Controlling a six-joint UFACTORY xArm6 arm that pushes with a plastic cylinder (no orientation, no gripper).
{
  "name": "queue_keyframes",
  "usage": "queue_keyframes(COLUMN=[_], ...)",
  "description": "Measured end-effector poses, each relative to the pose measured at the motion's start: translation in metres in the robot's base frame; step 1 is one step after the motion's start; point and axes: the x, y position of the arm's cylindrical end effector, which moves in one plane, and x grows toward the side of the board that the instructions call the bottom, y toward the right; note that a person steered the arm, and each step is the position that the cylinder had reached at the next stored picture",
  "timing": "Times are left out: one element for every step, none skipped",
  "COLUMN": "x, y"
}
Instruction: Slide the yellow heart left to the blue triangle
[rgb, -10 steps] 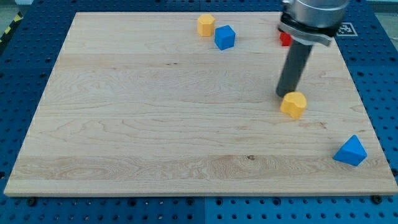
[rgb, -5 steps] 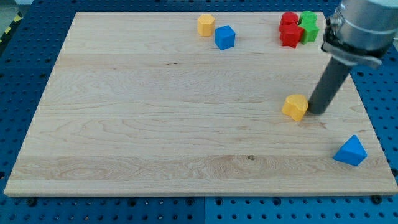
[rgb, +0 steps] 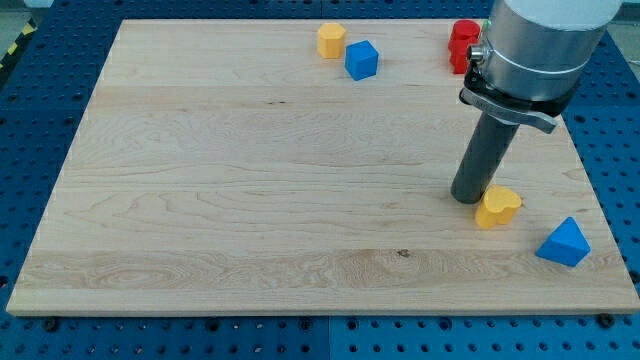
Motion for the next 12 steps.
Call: queue_keyframes(x=[-0.015, 0.008, 0.043, 0.033, -0.007, -0.019, 0.003, 0.02, 0.013, 0.008, 0.012, 0.026], y=[-0.018, -0.023, 0.002, -0.004, -0.013, 0.014, 0.039, 0.053, 0.052, 0.021, 0.004, 0.034])
